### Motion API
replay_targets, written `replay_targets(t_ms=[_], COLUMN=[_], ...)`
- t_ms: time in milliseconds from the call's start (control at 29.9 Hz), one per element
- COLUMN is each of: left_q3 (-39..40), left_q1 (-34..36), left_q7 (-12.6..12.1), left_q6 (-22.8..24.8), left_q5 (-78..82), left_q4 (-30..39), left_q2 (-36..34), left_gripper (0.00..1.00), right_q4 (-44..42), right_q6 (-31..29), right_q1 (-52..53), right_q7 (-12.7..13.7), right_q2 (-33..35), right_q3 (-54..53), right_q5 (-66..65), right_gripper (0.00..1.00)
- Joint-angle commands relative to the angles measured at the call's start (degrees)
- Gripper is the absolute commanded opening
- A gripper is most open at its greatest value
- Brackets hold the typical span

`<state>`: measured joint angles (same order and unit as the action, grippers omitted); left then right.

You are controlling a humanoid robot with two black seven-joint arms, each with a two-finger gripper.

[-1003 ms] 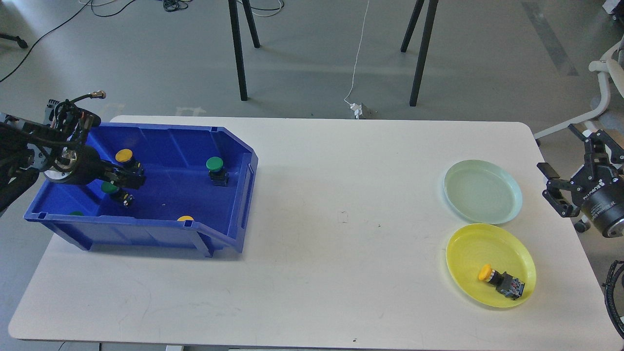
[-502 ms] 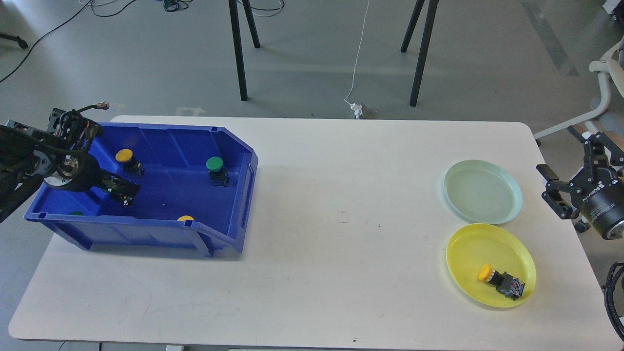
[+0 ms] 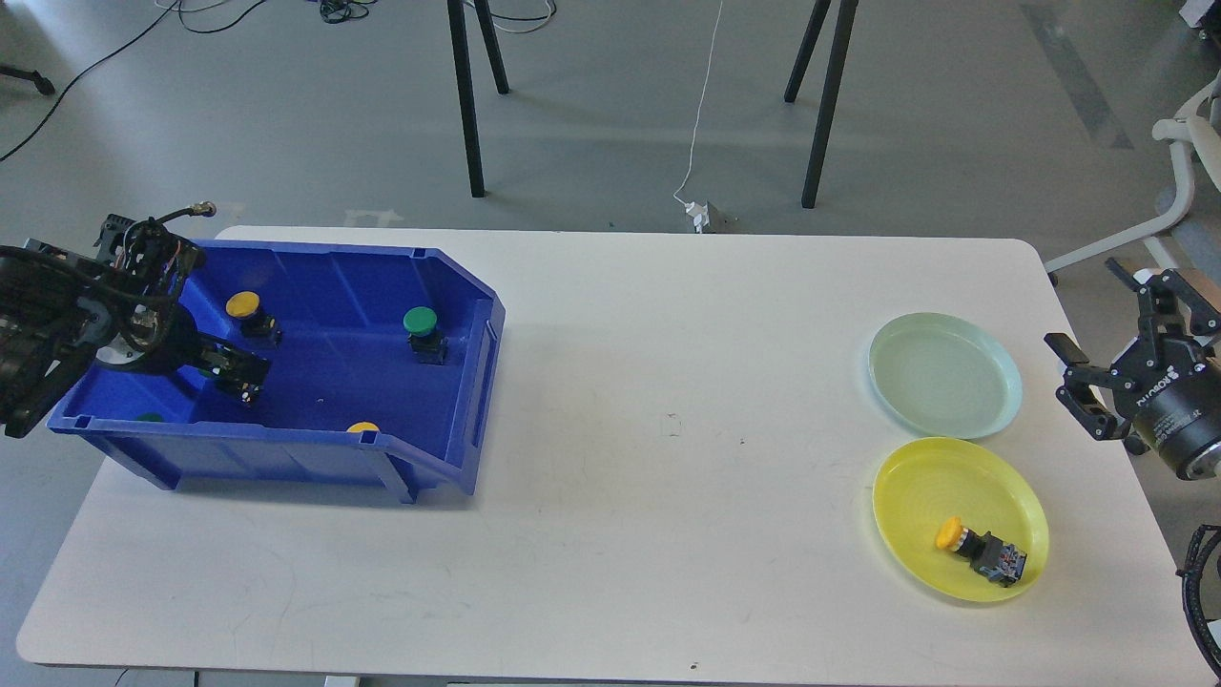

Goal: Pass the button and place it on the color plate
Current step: 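Reach the left gripper into the bin and grasp a green button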

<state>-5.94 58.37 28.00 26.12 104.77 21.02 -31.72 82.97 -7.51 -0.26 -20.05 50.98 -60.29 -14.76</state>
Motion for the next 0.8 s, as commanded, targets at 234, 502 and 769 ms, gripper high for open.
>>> replay_targets(t_ms=[234,502,769], left_q3=[-1.4,-1.4,-1.4], left_q1=[-0.1,-1.3,-1.8], left_q7=[0.0,0.0,0.0], left_q6=[0.0,-0.1,-0.1], left_q5=[0.0,0.0,0.0], left_q4=[-2.2,-6.5,-6.5], left_q2=[1.7,4.1,4.3], left_gripper=[0.97,0.97,0.94], right_q4=[0.0,0.0,0.0], right_q6=[0.0,-0.1,-0.8], right_q1=[-0.1,-0.1,-0.2], right_q7=[-0.1,-0.1,-0.1], right_q2=[-0.1,-0.1,-0.1], right_q3=[0.0,0.0,0.0], right_q5=[0.0,0.0,0.0], right_gripper=[0.92,0.92,0.92])
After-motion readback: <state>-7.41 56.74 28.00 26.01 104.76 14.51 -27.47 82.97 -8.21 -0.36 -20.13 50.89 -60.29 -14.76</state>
